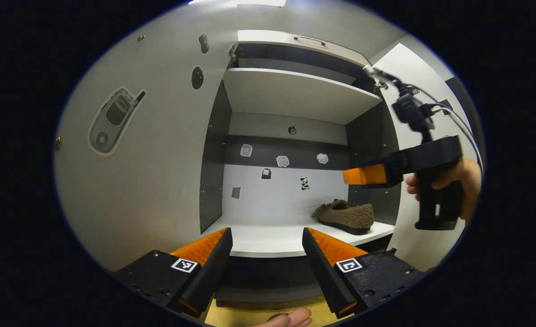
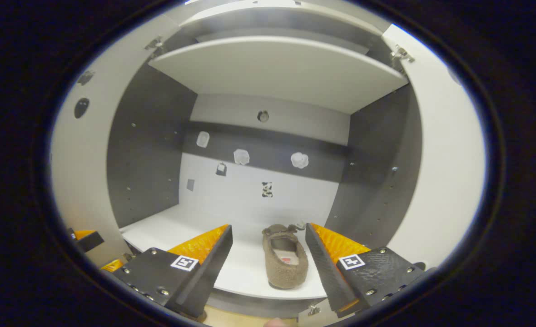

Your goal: Grab one shoe with the right hand and put it into the shoe cabinet, grab the other shoe with the left hand and put it into the shoe cabinet; then close the right door with the right hand and the left door with the left hand.

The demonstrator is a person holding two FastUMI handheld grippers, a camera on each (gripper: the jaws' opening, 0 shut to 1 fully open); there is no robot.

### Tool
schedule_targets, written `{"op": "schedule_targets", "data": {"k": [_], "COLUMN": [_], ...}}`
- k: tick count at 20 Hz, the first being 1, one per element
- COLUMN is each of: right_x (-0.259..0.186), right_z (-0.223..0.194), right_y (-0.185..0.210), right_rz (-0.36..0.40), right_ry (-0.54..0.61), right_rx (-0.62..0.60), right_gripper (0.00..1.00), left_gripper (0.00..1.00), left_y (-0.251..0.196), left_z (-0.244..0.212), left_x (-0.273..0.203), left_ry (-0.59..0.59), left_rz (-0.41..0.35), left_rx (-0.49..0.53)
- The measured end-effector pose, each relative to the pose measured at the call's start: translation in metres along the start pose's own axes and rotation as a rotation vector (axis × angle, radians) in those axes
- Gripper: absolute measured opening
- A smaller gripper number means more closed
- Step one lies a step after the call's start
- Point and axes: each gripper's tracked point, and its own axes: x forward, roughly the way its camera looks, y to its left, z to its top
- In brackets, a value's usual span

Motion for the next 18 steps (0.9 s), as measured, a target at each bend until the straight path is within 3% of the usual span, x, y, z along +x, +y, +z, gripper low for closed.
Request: {"op": "schedule_targets", "data": {"k": [3, 7, 13, 18], "right_x": [-0.048, -0.099, -0.152, -0.179], "right_z": [0.006, -0.014, -0.053, -0.089], "right_y": [0.008, 0.011, 0.024, 0.011], "right_rz": [0.031, 0.017, 0.080, 0.024], "right_ry": [-0.098, -0.192, -0.216, -0.222], "right_rx": [0.011, 0.030, 0.115, 0.088], "right_gripper": [0.97, 0.97, 0.96, 0.96], "left_gripper": [0.95, 0.95, 0.96, 0.96], "left_y": [-0.012, -0.025, -0.034, -0.020], "left_z": [0.000, 0.007, 0.000, -0.041], "left_x": [-0.004, -0.017, -0.031, -0.042], "left_ry": [0.002, -0.014, 0.009, 0.070], "left_rz": [-0.019, -0.041, -0.033, 0.034], "left_rx": [0.012, -0.021, -0.061, -0.042]}}
